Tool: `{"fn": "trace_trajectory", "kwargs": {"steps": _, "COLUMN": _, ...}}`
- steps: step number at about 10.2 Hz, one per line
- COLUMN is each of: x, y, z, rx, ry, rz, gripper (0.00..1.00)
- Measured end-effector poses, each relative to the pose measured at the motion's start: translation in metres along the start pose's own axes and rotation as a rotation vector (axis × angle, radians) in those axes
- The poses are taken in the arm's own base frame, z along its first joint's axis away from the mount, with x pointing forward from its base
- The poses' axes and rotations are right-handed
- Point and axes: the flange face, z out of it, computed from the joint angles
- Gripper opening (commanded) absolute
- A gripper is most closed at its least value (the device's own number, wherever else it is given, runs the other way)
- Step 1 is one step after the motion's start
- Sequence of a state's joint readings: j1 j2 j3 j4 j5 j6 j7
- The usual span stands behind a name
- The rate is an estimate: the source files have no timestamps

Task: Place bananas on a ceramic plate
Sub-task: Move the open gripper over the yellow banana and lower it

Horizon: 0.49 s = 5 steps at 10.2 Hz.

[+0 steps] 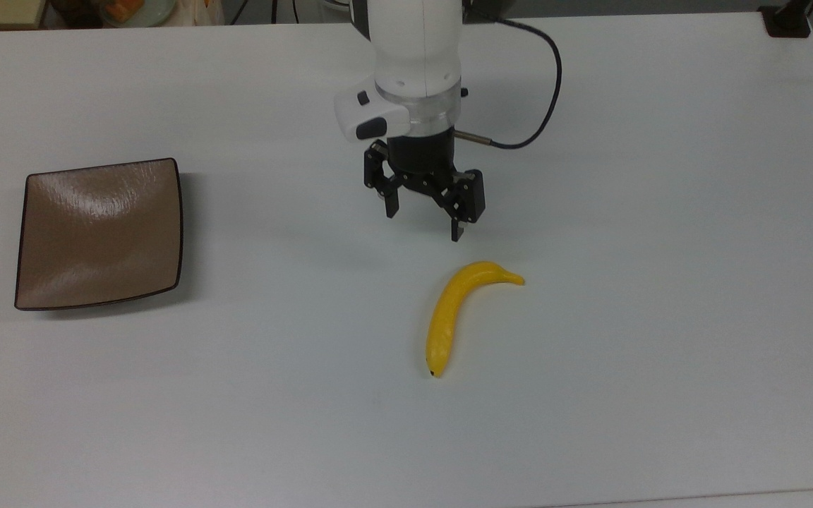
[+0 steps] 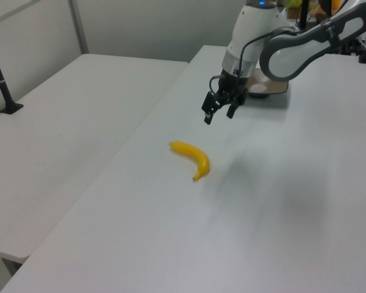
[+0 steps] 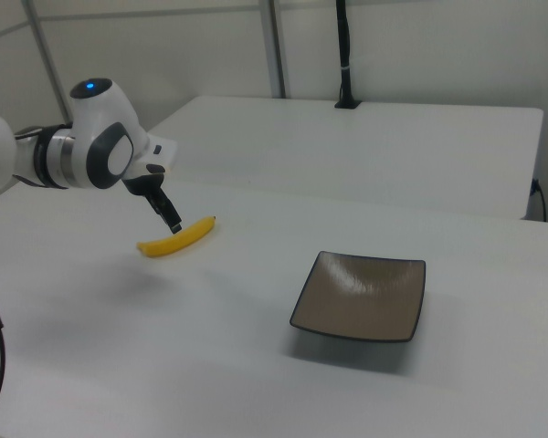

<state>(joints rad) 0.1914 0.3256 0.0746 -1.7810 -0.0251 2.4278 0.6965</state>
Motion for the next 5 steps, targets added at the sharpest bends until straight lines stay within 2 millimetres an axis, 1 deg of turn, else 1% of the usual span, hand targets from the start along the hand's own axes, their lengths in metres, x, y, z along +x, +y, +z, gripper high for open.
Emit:
{"fn": "trace_trajectory", "kwargs": {"steps": 2, "x": 0.003, "y": -0.011, "z": 0.022, "rx": -0.012, "ry": -0.003, "rz": 0.003, "gripper": 1.0}}
{"fn": "trace_trajectory", "kwargs": {"steps": 4, "x": 0.008, "y": -0.023, "z": 0.05, "rx": -0.045, "ry": 0.017, "rz": 0.008, "gripper": 1.0}}
{"fn": "trace_trajectory", "kwargs": {"steps": 5, "x": 0.007, "y": -0.03, "z": 0.063, "rx": -0.056, "ry": 0.022, "rz": 0.008, "gripper": 1.0}}
